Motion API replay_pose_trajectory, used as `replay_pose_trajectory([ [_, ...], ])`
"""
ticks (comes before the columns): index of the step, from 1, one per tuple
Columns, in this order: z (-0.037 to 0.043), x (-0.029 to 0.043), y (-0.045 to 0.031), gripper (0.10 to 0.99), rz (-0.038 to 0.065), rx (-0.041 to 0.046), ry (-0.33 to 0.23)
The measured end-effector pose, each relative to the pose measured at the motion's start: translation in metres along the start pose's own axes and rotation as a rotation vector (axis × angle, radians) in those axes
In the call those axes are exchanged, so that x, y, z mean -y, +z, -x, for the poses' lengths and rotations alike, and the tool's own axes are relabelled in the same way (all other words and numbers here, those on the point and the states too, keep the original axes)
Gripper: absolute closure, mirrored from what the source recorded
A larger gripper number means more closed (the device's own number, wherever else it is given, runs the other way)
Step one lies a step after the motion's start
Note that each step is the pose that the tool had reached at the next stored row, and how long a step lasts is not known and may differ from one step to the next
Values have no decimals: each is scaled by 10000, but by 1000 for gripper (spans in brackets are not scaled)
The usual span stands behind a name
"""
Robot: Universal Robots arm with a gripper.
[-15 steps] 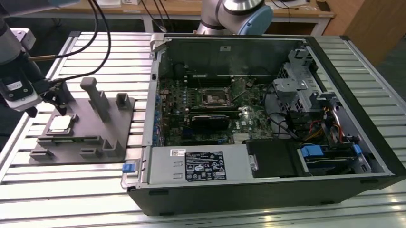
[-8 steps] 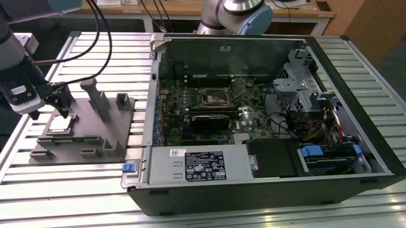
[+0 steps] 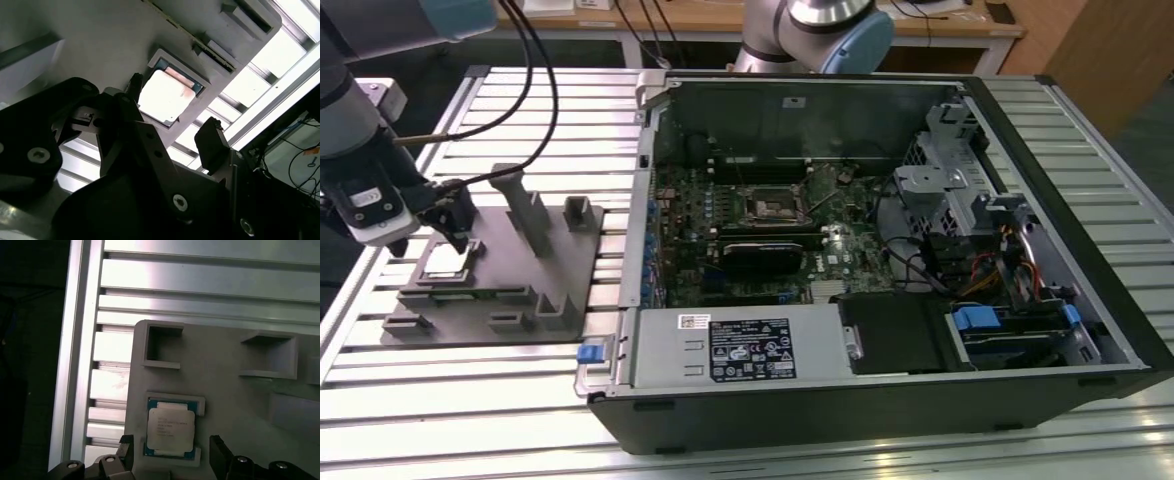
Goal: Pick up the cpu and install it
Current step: 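Pick up the cpu and move it towards the insertion slot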
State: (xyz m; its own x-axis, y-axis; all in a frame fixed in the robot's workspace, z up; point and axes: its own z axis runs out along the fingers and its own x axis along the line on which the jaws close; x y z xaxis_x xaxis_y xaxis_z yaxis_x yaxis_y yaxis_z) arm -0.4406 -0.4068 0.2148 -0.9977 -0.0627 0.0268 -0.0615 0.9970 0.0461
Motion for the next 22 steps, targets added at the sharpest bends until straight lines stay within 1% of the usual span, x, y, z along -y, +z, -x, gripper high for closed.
replay_pose_trajectory([
  [4,2,-8,58,380,2,3,47],
  [8,5,-28,96,380,6,11,196],
  [16,8,-26,198,380,5,28,223],
  [22,5,-34,243,380,15,62,205],
])
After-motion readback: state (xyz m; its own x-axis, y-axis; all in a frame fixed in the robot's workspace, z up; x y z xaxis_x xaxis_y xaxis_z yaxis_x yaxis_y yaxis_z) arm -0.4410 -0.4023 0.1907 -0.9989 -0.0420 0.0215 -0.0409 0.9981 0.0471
